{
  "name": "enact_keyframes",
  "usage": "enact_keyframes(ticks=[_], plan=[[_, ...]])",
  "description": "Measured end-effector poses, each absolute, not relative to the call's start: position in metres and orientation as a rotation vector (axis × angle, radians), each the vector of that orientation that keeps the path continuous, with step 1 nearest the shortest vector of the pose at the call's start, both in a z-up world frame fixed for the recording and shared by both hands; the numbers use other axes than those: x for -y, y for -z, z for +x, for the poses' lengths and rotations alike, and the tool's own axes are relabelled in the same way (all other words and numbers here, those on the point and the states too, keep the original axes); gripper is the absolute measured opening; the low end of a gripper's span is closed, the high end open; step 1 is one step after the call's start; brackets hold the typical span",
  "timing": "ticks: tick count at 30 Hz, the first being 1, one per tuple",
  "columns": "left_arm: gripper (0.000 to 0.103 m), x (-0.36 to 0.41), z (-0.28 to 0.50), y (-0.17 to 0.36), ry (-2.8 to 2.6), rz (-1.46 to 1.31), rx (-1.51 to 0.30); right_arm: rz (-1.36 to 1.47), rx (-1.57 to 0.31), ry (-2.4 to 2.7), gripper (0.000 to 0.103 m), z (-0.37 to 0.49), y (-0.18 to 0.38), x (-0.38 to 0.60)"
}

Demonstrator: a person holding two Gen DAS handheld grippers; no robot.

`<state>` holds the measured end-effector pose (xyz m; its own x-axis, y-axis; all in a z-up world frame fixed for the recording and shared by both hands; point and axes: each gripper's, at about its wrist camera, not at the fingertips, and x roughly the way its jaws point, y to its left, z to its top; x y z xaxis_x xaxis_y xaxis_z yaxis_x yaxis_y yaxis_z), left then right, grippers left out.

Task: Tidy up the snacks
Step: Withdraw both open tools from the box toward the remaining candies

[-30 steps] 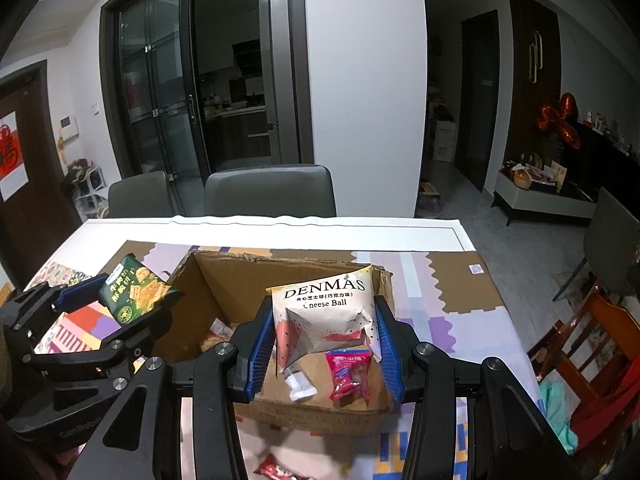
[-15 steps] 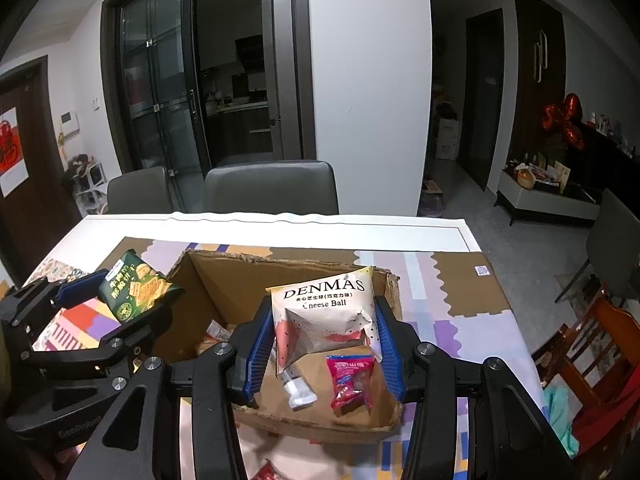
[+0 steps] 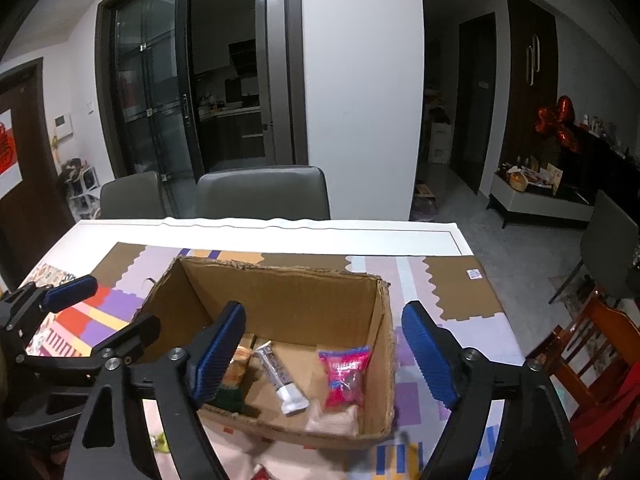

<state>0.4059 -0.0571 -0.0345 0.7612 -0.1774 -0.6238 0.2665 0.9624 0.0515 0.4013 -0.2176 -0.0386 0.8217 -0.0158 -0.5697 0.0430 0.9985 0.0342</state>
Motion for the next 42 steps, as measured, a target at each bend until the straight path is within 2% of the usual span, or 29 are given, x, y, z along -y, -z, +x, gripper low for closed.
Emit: enact_keyframes(ticks=[12,15,42], plan=[[0.100,0.049,0.394,0.027,0.205,0.134,-0.636,0.041,-0.603,0.064,0.082,0.392,0.035,0.219],[0.101,0.049,0.389,0.024,0.200,0.133,-0.627,0.037,-0.600,0.079,0.087,0.389,0.033,0.219],[0.102,0.030,0.340,0.005,0.192,0.151,-0.583,0.042,-0.539,0.114,0.088,0.332,0.009,0.213]])
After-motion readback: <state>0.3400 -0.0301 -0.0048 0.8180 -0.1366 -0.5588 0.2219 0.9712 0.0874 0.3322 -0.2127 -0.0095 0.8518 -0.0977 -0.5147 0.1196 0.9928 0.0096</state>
